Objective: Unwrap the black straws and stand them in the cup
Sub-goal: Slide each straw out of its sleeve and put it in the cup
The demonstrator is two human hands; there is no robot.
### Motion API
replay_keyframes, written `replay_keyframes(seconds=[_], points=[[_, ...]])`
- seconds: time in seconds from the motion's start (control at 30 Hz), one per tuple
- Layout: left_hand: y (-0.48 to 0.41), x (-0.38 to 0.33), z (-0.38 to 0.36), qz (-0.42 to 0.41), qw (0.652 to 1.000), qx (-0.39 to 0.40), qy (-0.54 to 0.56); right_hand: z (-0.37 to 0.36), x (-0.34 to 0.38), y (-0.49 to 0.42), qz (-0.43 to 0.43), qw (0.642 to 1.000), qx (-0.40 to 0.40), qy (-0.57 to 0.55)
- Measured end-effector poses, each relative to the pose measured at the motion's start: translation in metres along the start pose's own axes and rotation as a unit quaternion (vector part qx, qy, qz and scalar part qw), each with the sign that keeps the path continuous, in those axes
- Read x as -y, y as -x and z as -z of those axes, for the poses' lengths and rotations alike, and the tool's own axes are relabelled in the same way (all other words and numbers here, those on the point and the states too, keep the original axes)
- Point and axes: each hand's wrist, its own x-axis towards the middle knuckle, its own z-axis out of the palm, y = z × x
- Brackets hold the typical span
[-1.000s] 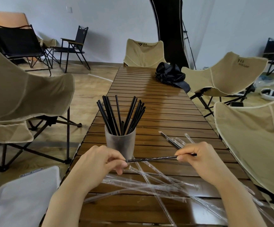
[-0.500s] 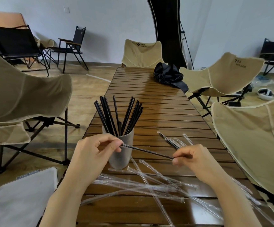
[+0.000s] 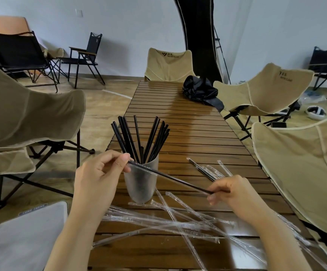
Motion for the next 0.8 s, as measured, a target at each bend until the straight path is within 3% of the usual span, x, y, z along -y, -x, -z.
replay_keyframes(seconds=[0.3, 0.8], points=[[0.0014, -0.0069, 0.0013, -0.004, 0.999, -0.044, 0.014, -0.0033, 0.0041, 0.0002, -0.044, 0.999, 0.004, -0.032], [0.0026, -0.01, -0.0006, -0.024, 0.999, -0.026, -0.011, 0.0012, 0.0036, -0.0015, -0.085, 0.996, -0.01, -0.041]])
